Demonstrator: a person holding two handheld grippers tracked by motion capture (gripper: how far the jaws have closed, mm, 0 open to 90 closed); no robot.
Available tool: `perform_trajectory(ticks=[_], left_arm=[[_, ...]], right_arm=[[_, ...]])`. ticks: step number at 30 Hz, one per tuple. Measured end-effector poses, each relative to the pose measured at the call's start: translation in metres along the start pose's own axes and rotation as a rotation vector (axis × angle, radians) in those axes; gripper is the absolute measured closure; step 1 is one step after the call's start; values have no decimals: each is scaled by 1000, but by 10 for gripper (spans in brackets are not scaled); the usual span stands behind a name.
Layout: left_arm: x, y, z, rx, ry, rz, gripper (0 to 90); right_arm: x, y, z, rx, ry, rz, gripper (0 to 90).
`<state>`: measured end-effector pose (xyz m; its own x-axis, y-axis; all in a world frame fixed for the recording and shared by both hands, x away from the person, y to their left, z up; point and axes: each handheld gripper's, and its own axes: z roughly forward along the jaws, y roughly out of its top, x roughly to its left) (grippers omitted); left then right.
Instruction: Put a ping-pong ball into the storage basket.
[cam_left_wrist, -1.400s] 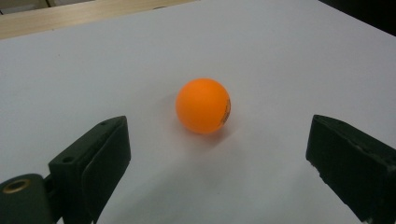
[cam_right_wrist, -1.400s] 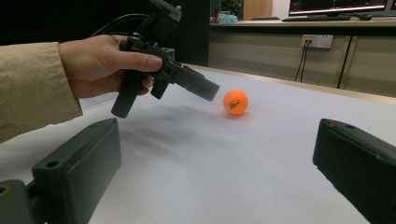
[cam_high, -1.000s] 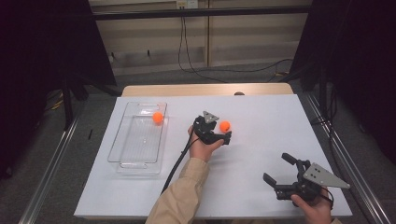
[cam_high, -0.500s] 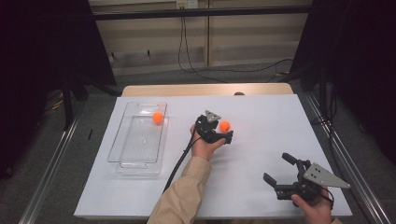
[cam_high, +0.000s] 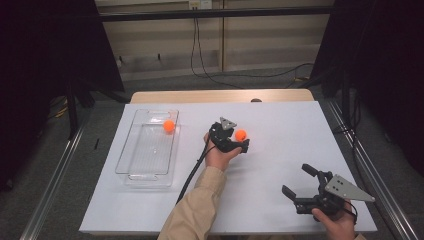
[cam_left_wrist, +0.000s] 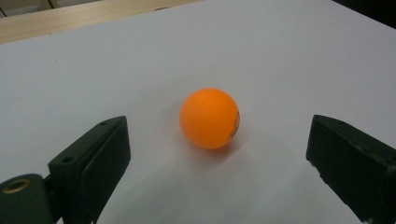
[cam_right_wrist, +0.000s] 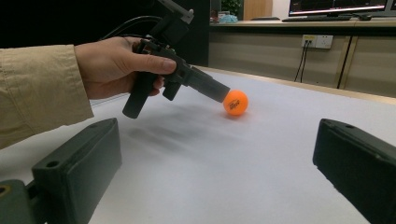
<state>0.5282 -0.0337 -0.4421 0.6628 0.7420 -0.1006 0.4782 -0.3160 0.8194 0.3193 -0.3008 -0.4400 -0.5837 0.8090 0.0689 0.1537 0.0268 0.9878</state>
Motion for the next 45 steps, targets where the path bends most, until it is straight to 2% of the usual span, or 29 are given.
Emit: perform_trajectory(ticks=[1,2,4,7,13,14,18,21,26,28,30,33,34,36,38,39,40,45], left_arm=[[-1,0,1,-11,1,-13,64],[0,0,1,-3,2,-1,64],[-1,0,2,-8,1,-14,64],[0,0,2,-4,1,-5,65],[-2,0,5,-13,12,-14,73],[-1,0,5,0,10,5,80],[-1,-1,8,-12,15,-10,85],[2,0,8,3,19,9,85],[1,1,11,0,22,-11,89],[2,2,11,7,14,14,105],[1,3,11,2,11,8,109],[1,4,12,12,9,22,123],[-2,3,14,-5,13,-10,123],[0,3,14,17,11,18,134],[0,3,15,28,16,28,146],[-1,2,16,12,12,4,155],[0,2,16,20,7,16,162],[-1,3,20,19,8,12,205]], right_arm=[[0,0,0,0,-1,0,6],[0,0,0,0,-1,0,6],[0,0,0,-3,-2,5,6],[0,0,0,0,1,-1,6],[0,0,0,-1,1,-1,6],[0,0,0,-1,1,-2,6],[0,0,0,-1,2,-1,6],[0,0,0,-1,3,-1,6],[0,0,0,-1,1,0,6],[0,0,0,-1,1,-2,6],[0,0,0,-2,1,0,7],[0,0,0,-5,-1,5,6],[0,0,0,-5,-1,4,6],[0,0,0,-6,0,4,6],[0,1,0,-6,0,1,7],[0,0,0,-4,2,-4,7],[0,1,-1,-2,3,-3,7],[-1,1,-1,-5,2,-4,7]])
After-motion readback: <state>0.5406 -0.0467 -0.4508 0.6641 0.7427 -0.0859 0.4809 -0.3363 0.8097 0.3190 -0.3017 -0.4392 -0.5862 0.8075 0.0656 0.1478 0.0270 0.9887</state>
